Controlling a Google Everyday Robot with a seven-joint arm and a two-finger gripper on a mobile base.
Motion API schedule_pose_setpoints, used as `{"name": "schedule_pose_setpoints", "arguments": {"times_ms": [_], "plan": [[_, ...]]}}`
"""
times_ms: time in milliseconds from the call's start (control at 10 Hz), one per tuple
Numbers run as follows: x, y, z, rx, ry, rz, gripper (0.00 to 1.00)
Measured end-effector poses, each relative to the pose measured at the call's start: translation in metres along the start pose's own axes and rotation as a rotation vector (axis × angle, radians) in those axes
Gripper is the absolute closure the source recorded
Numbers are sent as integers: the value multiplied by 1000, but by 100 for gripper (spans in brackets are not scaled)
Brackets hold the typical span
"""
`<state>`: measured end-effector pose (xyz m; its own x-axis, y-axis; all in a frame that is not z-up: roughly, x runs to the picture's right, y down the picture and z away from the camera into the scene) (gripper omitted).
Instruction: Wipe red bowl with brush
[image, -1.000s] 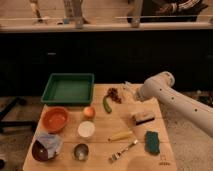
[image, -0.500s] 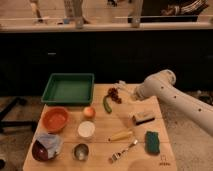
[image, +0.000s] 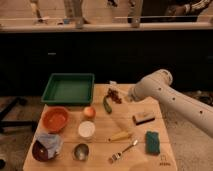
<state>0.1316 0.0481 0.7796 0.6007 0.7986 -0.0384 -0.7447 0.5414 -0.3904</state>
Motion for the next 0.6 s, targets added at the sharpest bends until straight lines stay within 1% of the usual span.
{"name": "schedule_pose_setpoints", "arguments": {"times_ms": [600], "plan": [[1,-1,0,-1,3,1,100]]}}
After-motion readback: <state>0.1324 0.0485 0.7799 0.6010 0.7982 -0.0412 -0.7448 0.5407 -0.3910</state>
